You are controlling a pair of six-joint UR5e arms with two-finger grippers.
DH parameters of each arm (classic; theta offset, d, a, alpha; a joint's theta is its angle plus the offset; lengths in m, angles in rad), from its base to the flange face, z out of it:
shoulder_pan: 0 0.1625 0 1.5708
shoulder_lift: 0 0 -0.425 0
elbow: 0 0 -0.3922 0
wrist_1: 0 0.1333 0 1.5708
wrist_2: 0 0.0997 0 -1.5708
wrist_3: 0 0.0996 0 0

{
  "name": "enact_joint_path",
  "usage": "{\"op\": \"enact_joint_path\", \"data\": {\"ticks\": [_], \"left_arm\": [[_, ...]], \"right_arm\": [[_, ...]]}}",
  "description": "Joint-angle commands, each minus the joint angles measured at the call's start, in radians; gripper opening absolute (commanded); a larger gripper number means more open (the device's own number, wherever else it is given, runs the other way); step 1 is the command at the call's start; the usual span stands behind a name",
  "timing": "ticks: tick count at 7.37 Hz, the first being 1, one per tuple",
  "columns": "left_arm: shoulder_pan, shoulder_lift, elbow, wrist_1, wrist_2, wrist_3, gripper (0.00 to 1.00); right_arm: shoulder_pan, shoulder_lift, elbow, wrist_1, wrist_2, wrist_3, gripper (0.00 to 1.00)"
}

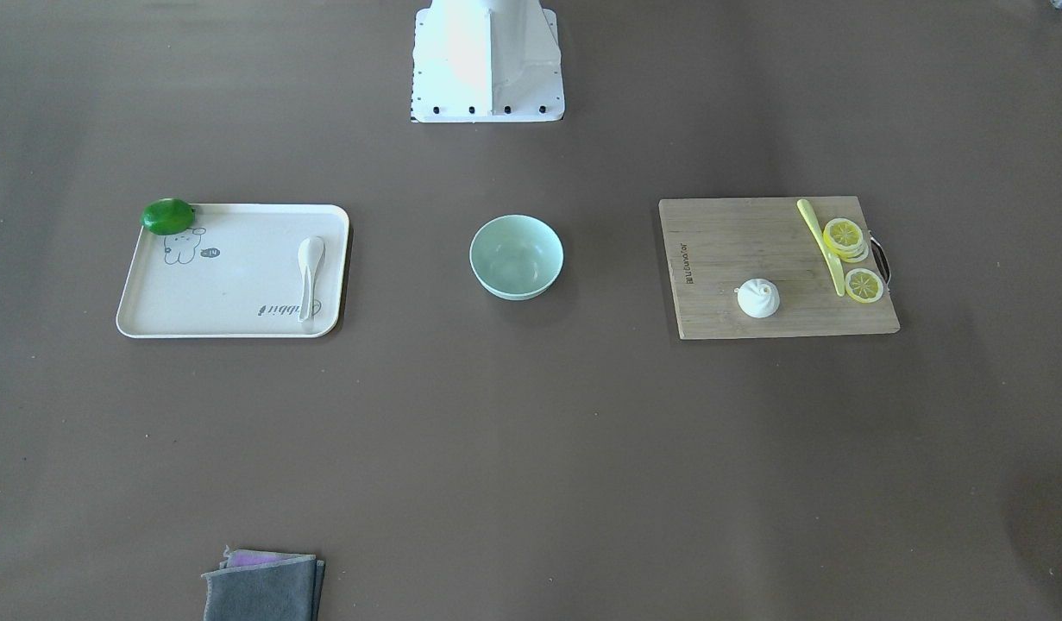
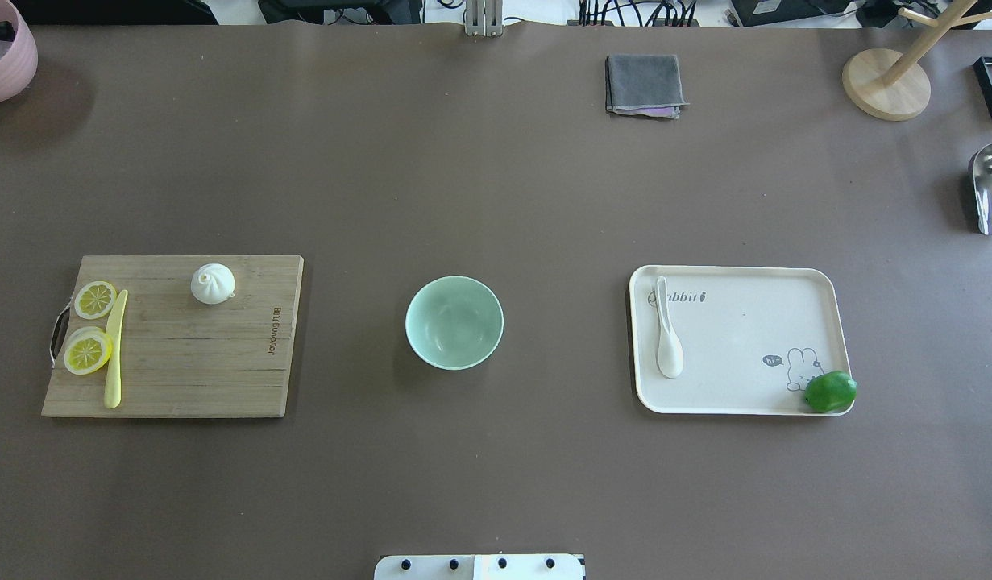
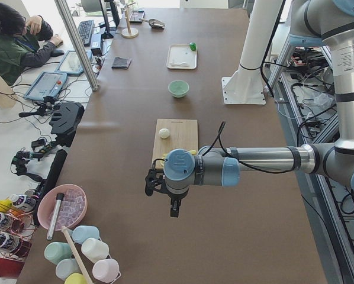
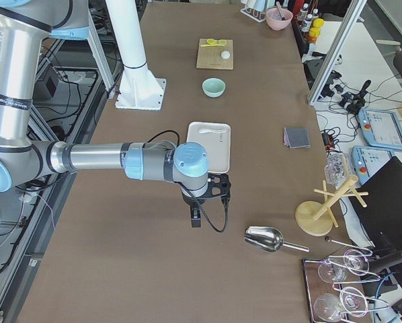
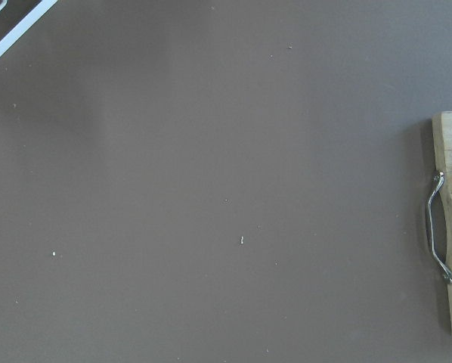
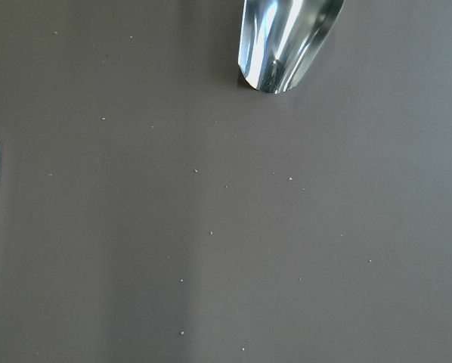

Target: Put spoon and bun in bowl

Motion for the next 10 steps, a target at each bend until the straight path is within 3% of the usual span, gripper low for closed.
{"op": "enact_joint_path", "data": {"ticks": [1,3,5,6,8,9,10], "left_arm": [[0.0,0.0,0.0,-0.001,0.0,0.002,0.98],[0.0,0.0,0.0,-0.028,-0.003,0.0,0.98],[0.002,0.0,-0.002,-0.094,-0.001,0.0,0.98],[0.002,-0.008,0.0,-0.167,0.0,-0.005,0.98],[0.0,-0.013,0.015,-0.366,-0.001,-0.006,0.98],[0.0,-0.087,0.06,-0.442,0.003,-0.006,0.98],[0.0,-0.098,0.081,-0.489,-0.001,-0.003,0.98]], "right_arm": [[0.0,-0.001,0.004,0.0,0.003,0.001,1.0],[-0.001,0.0,0.005,0.001,0.014,0.004,1.0],[0.0,0.031,0.088,0.003,0.028,0.009,1.0],[0.0,0.04,0.129,0.003,0.026,0.012,1.0],[0.0,0.133,0.127,0.023,0.026,0.014,1.0],[0.0,0.141,0.127,0.023,0.026,0.012,1.0],[-0.001,0.141,0.123,0.026,0.024,0.006,1.0]]}}
